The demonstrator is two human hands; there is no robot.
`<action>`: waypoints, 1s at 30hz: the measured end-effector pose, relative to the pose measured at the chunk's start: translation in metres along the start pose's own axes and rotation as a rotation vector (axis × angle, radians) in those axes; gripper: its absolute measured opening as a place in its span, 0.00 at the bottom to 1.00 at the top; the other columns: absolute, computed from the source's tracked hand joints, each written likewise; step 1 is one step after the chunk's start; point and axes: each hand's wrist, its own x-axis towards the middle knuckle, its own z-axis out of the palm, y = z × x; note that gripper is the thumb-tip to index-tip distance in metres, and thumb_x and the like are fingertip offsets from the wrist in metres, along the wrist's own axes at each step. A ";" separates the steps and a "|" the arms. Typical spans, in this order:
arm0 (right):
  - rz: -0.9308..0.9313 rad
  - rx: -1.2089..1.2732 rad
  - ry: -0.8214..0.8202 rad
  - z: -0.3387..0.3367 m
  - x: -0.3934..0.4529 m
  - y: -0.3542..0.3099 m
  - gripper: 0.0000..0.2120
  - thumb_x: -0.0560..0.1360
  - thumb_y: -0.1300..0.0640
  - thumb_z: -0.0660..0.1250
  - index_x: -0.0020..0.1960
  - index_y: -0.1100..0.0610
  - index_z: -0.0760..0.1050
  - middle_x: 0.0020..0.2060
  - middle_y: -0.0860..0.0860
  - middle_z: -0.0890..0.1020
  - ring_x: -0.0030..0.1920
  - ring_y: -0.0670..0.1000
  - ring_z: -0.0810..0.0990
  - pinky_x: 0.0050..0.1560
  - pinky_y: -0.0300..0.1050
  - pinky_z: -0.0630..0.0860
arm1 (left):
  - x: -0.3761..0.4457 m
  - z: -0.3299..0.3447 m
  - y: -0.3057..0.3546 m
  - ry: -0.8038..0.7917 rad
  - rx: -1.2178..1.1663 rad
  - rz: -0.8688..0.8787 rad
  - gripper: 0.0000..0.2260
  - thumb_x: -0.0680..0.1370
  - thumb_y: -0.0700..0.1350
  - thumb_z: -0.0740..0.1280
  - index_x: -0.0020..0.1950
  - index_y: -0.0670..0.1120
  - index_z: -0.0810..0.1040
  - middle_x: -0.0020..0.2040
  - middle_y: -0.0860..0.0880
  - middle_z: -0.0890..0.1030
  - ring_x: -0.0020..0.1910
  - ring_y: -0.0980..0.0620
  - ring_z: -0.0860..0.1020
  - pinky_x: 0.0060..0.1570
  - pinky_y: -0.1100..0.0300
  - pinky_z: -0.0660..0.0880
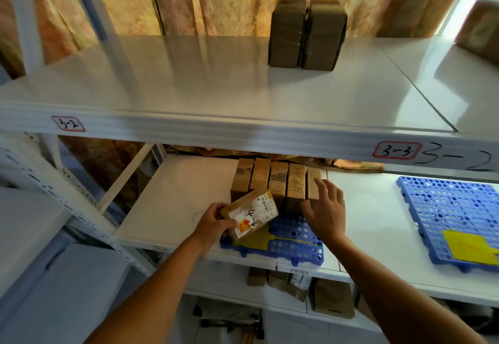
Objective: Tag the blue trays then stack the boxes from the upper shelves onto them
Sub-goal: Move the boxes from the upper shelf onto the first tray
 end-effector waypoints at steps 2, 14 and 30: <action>-0.073 0.136 -0.099 -0.003 -0.002 -0.015 0.31 0.76 0.44 0.68 0.76 0.49 0.64 0.68 0.51 0.76 0.61 0.54 0.79 0.56 0.50 0.80 | 0.002 0.005 0.008 -0.021 0.093 0.058 0.28 0.63 0.39 0.79 0.60 0.51 0.76 0.56 0.45 0.82 0.51 0.46 0.84 0.44 0.53 0.84; -0.030 0.314 -0.313 0.044 -0.021 -0.070 0.22 0.76 0.50 0.74 0.66 0.39 0.69 0.58 0.40 0.77 0.48 0.40 0.82 0.43 0.33 0.83 | 0.020 -0.012 0.008 0.012 0.404 0.222 0.35 0.70 0.41 0.79 0.74 0.54 0.71 0.63 0.46 0.74 0.63 0.47 0.75 0.60 0.49 0.79; 0.192 0.221 -0.281 0.049 -0.043 -0.087 0.27 0.80 0.54 0.68 0.77 0.47 0.65 0.66 0.49 0.80 0.59 0.50 0.83 0.54 0.47 0.84 | 0.022 -0.009 0.004 0.001 0.391 0.123 0.36 0.77 0.46 0.74 0.81 0.49 0.59 0.79 0.47 0.65 0.77 0.45 0.65 0.73 0.45 0.67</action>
